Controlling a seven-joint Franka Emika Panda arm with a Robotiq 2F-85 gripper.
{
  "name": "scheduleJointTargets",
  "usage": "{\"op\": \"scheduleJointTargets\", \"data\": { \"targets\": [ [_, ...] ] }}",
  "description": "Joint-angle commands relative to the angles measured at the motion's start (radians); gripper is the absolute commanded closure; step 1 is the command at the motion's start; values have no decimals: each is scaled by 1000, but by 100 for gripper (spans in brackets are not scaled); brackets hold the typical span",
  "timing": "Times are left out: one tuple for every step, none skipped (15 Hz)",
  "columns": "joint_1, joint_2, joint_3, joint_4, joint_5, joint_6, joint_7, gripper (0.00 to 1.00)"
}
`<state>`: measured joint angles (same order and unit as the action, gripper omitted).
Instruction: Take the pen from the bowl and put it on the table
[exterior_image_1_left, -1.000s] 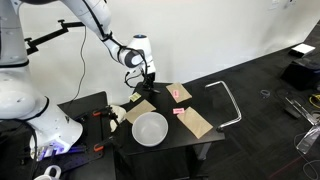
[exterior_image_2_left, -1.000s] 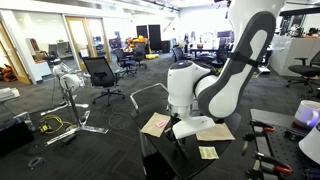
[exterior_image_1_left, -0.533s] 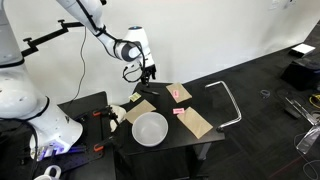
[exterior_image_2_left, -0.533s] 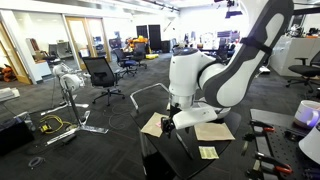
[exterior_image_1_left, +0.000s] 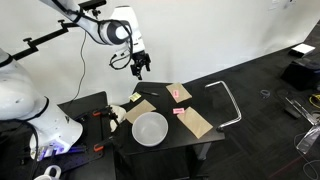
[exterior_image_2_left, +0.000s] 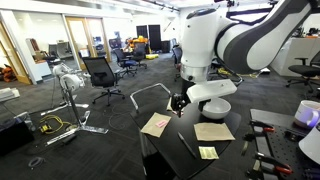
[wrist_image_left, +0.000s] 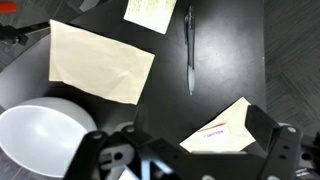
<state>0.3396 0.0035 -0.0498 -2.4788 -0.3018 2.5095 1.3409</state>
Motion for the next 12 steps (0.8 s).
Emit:
{"op": "scheduleJointTargets", "data": {
  "targets": [
    [-82, -143, 99, -56, 34, -106, -29, 0],
    [-96, -166, 120, -64, 50, -119, -41, 0],
    [-108, -188, 138, -74, 59, -126, -44, 0],
    [-118, -206, 155, -80, 65, -135, -42, 0],
    [-126, -220, 169, -90, 76, -129, -49, 0],
    [-130, -228, 181, -98, 95, -123, -63, 0],
    [-148, -178, 196, -65, 71, -108, -33, 0],
    [-151, -189, 204, -74, 78, -108, -35, 0],
    [-153, -197, 209, -80, 81, -108, -35, 0],
    [-153, -200, 211, -83, 82, -108, -36, 0],
    [-154, -201, 211, -84, 82, -108, -36, 0],
    [-154, -201, 211, -85, 82, -108, -36, 0]
  ]
}}
